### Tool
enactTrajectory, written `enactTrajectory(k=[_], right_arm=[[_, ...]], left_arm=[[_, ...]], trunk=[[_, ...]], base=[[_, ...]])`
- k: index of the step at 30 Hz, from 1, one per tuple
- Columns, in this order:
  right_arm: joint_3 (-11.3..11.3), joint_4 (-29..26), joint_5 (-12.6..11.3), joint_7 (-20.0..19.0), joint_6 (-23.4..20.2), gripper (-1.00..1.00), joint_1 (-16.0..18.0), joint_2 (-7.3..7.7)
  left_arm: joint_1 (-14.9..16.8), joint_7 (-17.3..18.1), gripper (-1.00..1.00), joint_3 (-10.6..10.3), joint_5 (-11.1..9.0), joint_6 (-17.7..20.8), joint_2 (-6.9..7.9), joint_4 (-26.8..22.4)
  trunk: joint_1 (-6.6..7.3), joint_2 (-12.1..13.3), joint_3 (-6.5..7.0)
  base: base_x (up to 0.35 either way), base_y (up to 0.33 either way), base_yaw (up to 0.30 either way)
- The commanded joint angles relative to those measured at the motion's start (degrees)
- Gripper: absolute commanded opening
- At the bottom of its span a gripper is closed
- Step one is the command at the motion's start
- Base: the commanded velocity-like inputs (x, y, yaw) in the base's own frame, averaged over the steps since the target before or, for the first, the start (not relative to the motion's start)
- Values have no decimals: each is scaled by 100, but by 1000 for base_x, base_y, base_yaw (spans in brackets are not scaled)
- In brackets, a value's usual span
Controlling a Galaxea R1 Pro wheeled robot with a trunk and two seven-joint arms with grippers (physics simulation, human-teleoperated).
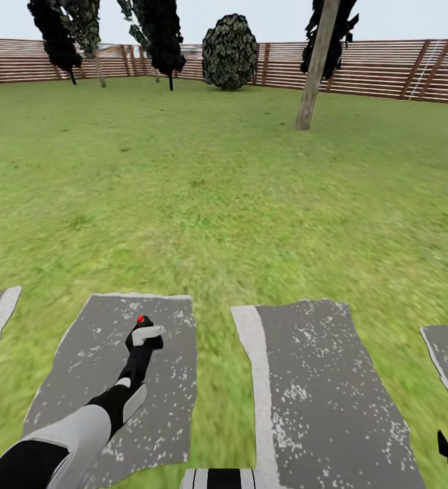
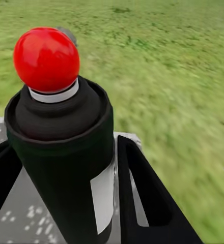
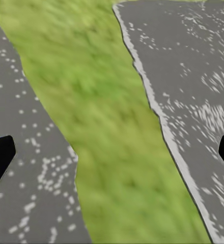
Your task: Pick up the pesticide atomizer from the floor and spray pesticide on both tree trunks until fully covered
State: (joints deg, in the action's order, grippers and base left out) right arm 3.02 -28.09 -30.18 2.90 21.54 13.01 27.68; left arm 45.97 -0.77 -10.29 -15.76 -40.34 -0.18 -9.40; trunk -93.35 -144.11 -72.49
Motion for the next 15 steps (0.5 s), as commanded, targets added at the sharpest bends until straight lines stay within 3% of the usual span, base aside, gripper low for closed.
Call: enactTrajectory(k=[1,12,14,15], right_arm=[[3,-7,0,0,8,100,0,0],[14,-248,12,49,33,100,0,130],[5,-239,12,52,58,100,0,117],[-45,-228,16,50,52,100,0,-43]], left_arm=[[0,-2,-100,1,2,0,0,0],[0,-2,-100,1,2,0,0,0],[0,-2,-100,-5,2,0,0,0],[0,-2,-100,-6,2,0,0,5]], trunk=[[2,2,23],[31,16,267],[36,19,311],[38,20,333]], base=[[0,0,0],[0,0,0],[0,0,0],[0,0,0]])
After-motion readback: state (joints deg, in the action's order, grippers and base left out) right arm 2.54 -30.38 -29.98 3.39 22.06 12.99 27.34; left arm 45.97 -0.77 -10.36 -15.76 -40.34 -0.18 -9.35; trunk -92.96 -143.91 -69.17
